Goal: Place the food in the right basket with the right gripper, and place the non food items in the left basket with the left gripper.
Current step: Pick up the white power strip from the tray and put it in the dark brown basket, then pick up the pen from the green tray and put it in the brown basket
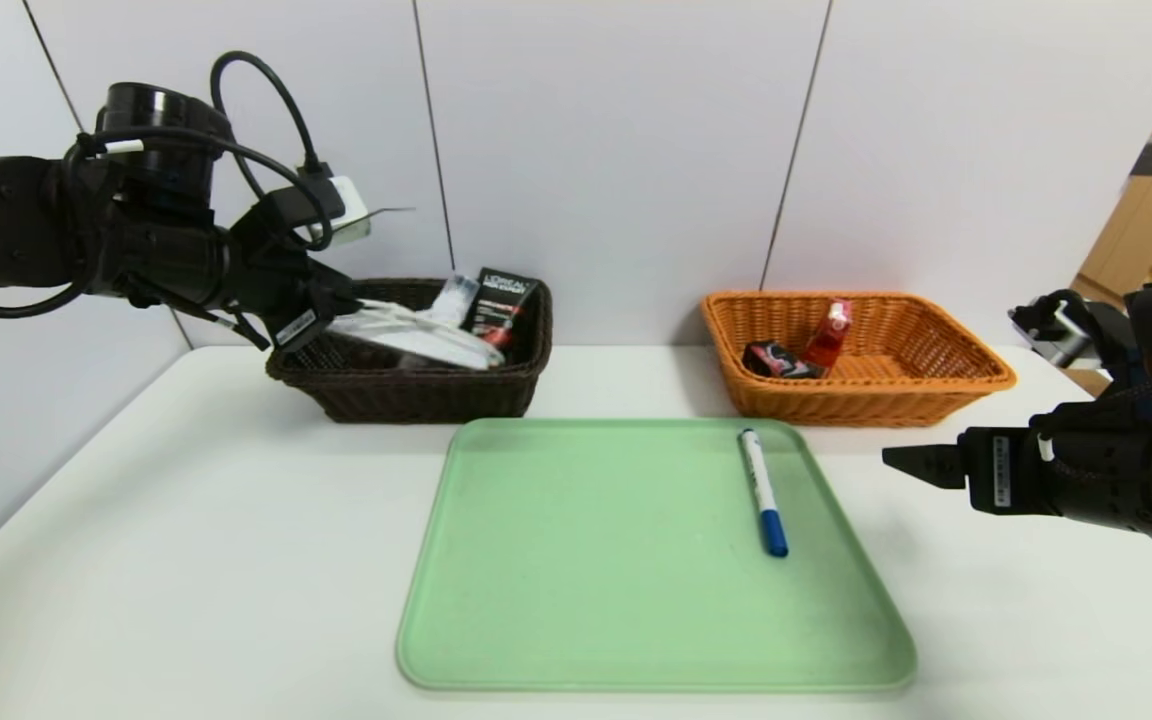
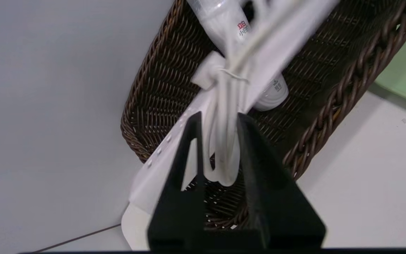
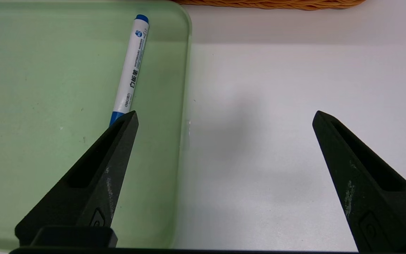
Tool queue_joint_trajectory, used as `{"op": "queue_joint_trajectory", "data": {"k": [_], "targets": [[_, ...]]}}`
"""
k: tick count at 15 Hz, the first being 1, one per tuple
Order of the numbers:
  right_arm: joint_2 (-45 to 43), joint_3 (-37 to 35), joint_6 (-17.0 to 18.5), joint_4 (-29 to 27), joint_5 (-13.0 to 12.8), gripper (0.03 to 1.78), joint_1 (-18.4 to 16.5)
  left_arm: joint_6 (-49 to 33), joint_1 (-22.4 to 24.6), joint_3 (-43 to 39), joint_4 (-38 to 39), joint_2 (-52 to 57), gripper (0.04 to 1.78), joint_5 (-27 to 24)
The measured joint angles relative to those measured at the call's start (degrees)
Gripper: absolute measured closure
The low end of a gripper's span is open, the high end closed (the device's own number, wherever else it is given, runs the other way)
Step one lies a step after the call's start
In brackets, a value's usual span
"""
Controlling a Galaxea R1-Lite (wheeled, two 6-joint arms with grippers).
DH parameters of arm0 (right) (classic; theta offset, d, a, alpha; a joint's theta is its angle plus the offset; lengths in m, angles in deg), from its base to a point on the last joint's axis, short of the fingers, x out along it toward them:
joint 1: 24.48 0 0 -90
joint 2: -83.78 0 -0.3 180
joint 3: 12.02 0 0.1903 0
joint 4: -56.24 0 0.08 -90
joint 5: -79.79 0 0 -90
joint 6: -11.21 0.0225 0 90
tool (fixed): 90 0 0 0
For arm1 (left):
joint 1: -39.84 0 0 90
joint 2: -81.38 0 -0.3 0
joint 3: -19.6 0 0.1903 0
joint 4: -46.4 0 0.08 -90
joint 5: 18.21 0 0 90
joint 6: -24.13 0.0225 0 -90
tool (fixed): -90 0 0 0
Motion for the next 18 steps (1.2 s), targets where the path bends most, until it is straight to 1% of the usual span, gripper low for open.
{"op": "queue_joint_trajectory", "data": {"k": [3,5,7,8,10,12,14,15,16,18], "targets": [[0.0,-0.2,0.1,0.0,0.0,0.1,0.0,0.0,0.0,0.1,0.0,-0.7,0.97,0.0],[0.0,-0.2,0.1,0.0,0.0,0.1,0.0,-0.9,0.0,0.9,0.1,-0.4,0.79,-0.1],[0.0,0.0,0.3,0.0,0.0,0.1,-0.5,-6.7,-1.0,2.6,-1.1,1.1,0.63,-0.2],[0.0,0.2,0.5,0.0,0.0,0.1,-1.0,-12.4,-2.8,3.9,-2.6,2.1,0.57,0.0],[0.0,0.6,0.4,0.0,-0.1,0.1,-3.9,-26.4,-9.2,7.7,-8.7,4.3,0.46,1.8],[0.2,0.9,0.0,0.0,-0.1,0.1,-7.9,-41.6,-18.0,12.7,-18.9,5.8,0.38,5.0],[0.6,1.5,-0.3,0.0,0.0,0.1,-11.6,-57.4,-26.2,18.8,-28.4,5.3,0.32,6.7],[0.8,1.8,-0.4,0.0,0.2,0.1,-12.6,-65.4,-29.8,21.5,-32.5,3.9,0.3,7.8],[1.0,1.9,-0.4,0.1,0.3,0.1,-13.1,-71.7,-32.7,23.1,-34.7,2.0,0.28,9.6],[1.2,2.0,-0.3,0.1,0.3,0.1,-13.5,-81.0,-37.7,24.7,-33.2,-2.7,0.24,15.5]]}}
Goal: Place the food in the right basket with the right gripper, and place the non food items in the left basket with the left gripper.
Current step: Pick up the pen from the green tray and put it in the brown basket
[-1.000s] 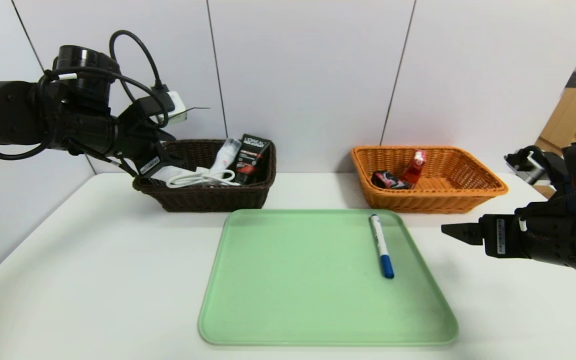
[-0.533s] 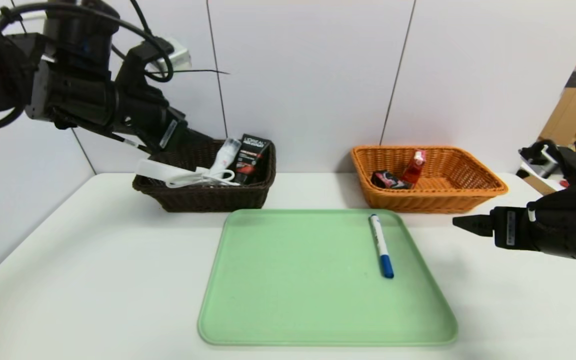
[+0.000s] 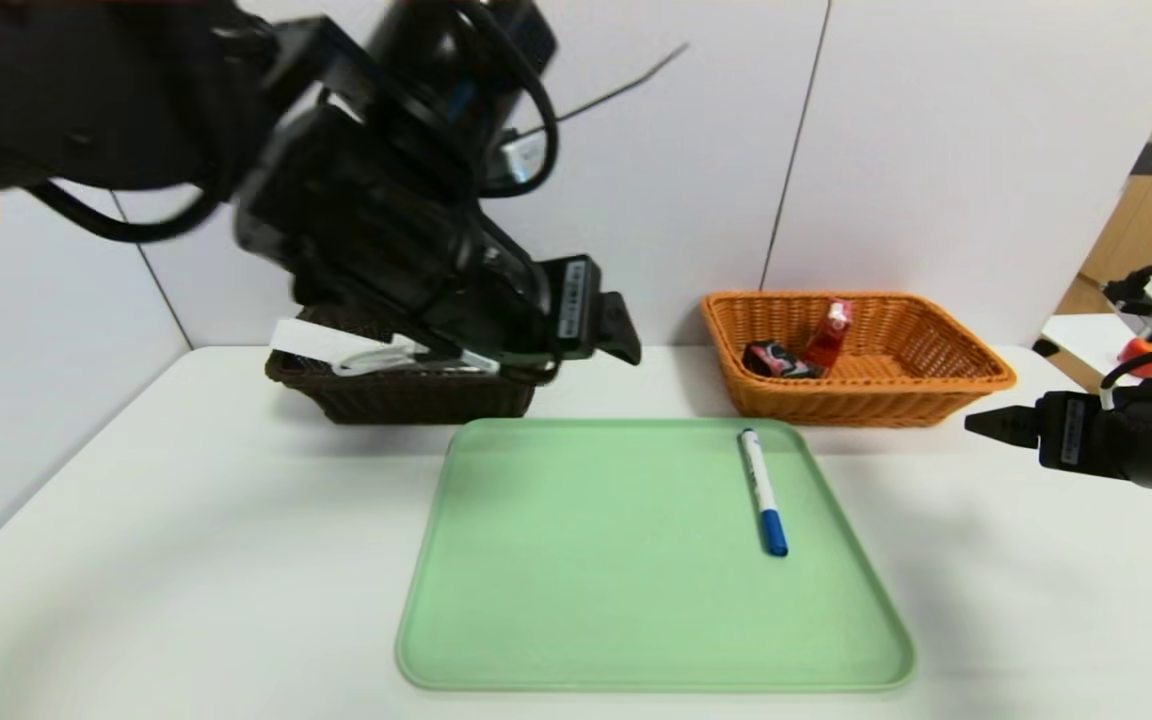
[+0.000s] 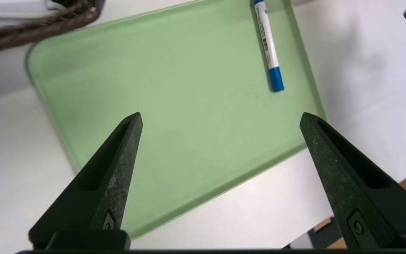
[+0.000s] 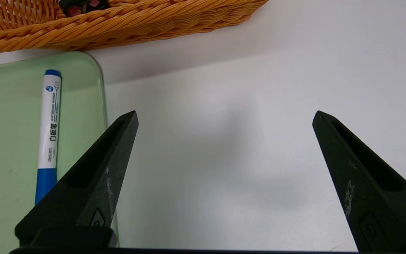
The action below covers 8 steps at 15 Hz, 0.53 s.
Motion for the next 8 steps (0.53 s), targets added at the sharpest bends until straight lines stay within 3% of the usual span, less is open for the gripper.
{"op": "queue_joint_trajectory", "data": {"k": [3,8], "targets": [[0.0,-0.6,0.1,0.0,0.0,0.1,0.0,-9.0,-6.3,0.7,9.7,-7.0,0.2,7.8],[-0.5,-3.0,0.3,0.0,0.1,0.1,0.1,-10.3,-13.6,0.8,19.5,-15.7,0.16,11.1]]}}
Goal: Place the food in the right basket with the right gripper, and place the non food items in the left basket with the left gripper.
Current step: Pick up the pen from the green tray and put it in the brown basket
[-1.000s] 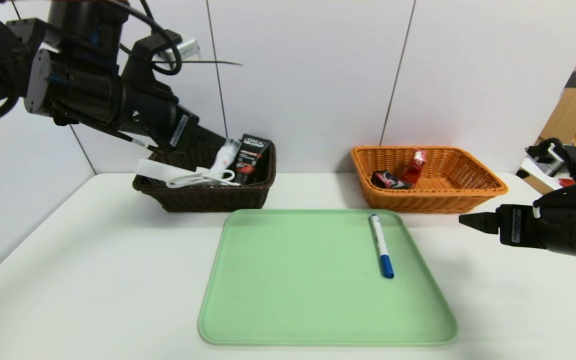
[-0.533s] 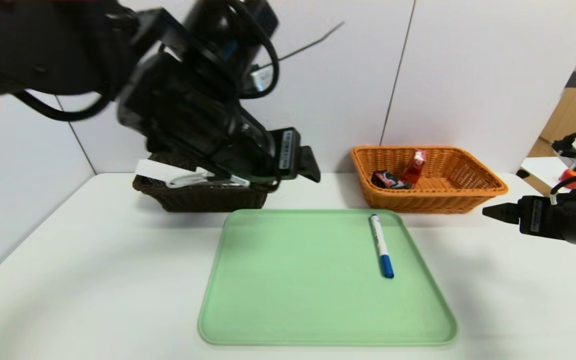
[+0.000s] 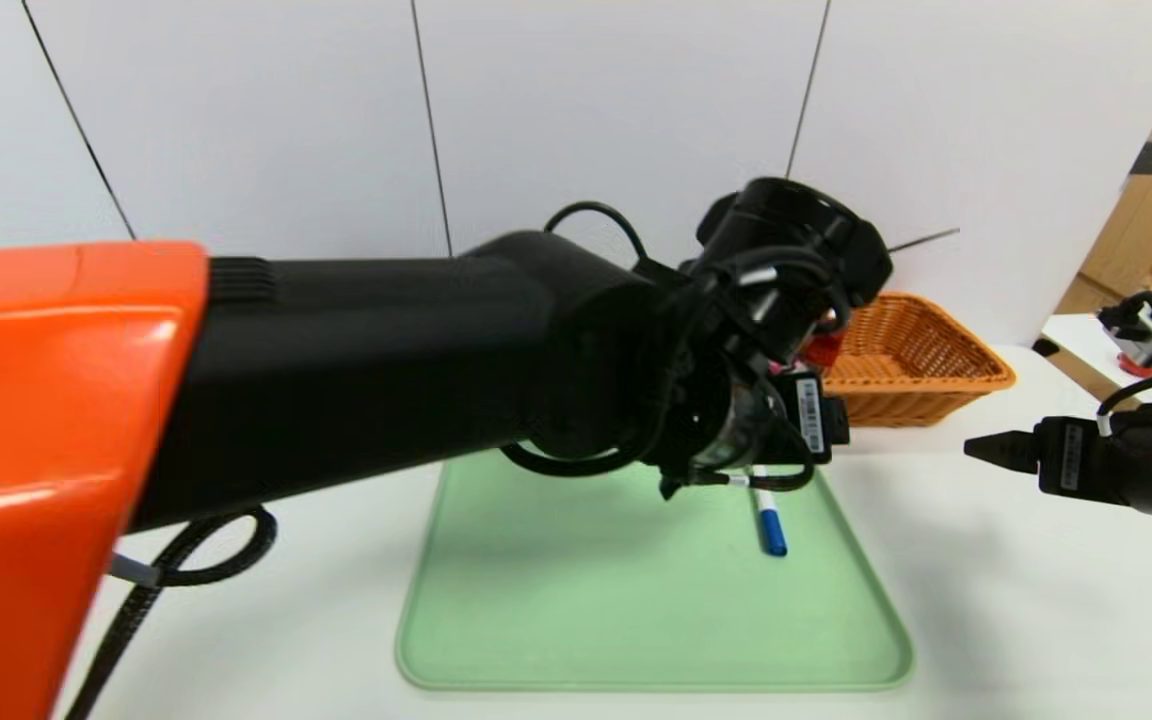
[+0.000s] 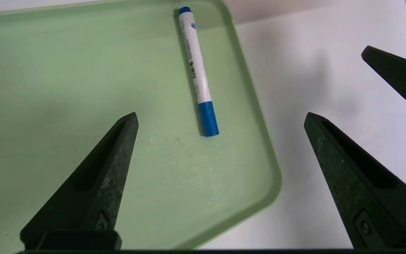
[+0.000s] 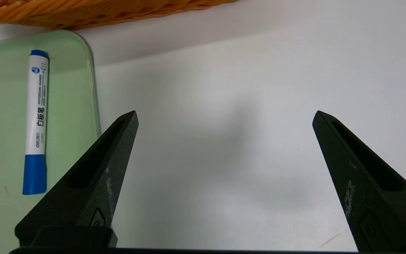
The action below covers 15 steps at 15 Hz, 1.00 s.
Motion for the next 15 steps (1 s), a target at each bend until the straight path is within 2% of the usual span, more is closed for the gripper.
{"op": "queue_joint_trajectory", "data": {"k": [4,9,15], "targets": [[-1.3,-2.4,0.2,0.1,0.1,0.1,0.0,5.4,-4.2,0.0,5.8,-5.8,0.15,5.9],[-3.5,-4.6,0.3,0.1,1.1,0.1,-0.1,10.0,-5.2,0.4,10.2,-11.0,0.13,13.2],[-4.1,-5.4,0.3,0.1,1.9,0.1,-0.1,9.7,-5.1,0.5,11.9,-14.7,0.13,14.6]]}}
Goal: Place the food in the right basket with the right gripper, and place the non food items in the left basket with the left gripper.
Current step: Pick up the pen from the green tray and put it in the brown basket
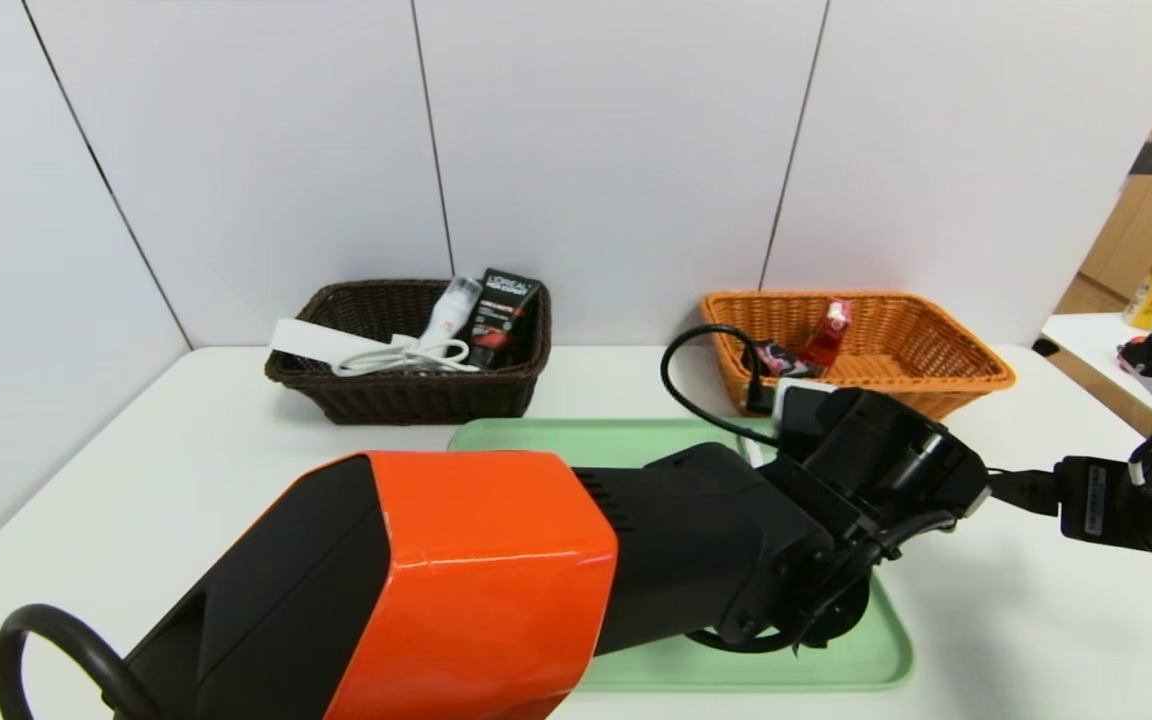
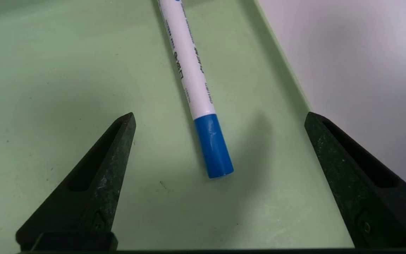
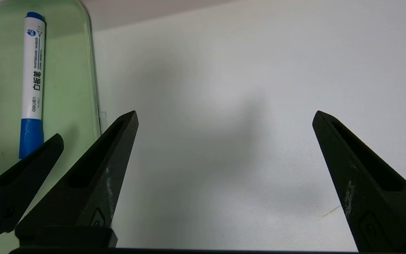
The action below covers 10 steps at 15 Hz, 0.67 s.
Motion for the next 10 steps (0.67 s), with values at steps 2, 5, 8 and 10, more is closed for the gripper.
{"op": "queue_joint_trajectory", "data": {"k": [2,5,8,10], "targets": [[0.0,-0.1,0.0,0.0,0.3,0.1,0.0,0.2,0.2,0.0,0.7,-1.0,0.13,1.1],[0.0,-0.3,0.0,0.0,0.3,0.1,0.0,0.7,0.7,0.0,2.0,-2.0,0.13,1.2],[0.0,-0.3,0.0,0.0,0.8,0.1,0.0,1.3,0.8,0.0,2.8,-2.7,0.13,1.2],[0.0,-0.3,0.0,0.0,1.0,0.1,0.0,2.1,1.0,0.0,3.7,-3.3,0.13,1.2]]}}
